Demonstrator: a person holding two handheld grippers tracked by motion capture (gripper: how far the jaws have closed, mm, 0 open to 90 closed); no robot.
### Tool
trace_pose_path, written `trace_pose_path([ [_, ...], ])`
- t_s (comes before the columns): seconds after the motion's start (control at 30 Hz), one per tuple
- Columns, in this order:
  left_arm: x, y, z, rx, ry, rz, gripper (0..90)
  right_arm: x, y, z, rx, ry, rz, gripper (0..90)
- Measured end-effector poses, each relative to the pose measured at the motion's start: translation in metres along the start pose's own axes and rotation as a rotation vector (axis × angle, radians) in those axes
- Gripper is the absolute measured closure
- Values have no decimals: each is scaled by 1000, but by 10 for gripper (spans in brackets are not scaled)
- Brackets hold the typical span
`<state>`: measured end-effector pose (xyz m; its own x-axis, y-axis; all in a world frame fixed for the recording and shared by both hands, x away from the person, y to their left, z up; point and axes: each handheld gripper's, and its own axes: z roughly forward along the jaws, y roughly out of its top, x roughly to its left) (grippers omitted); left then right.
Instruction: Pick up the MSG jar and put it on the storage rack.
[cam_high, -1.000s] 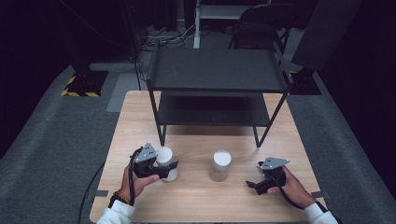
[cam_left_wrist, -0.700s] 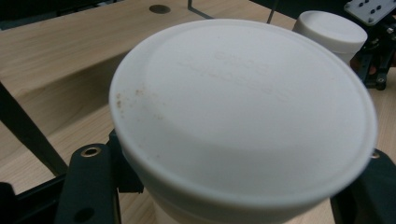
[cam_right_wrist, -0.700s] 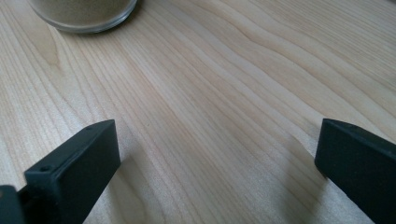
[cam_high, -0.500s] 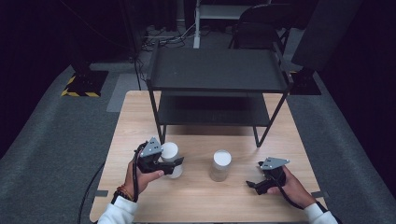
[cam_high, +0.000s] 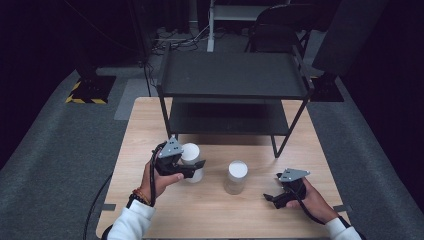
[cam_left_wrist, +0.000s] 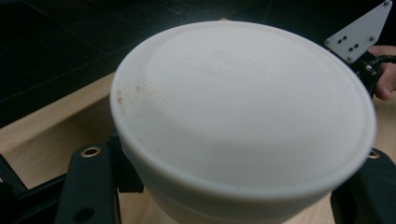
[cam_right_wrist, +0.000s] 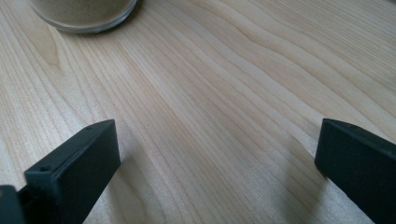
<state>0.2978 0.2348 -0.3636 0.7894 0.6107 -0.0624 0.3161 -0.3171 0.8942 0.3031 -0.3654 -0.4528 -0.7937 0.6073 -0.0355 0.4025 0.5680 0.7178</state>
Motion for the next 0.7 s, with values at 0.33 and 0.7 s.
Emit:
trace_pose_path([
  [0.33, 0, 18, 3, -26, -12, 13, 346, 0, 0, 0, 0, 0, 0, 0],
  [0.7, 1, 41, 9, -40, -31, 37, 346, 0, 0, 0, 0, 0, -1, 0],
])
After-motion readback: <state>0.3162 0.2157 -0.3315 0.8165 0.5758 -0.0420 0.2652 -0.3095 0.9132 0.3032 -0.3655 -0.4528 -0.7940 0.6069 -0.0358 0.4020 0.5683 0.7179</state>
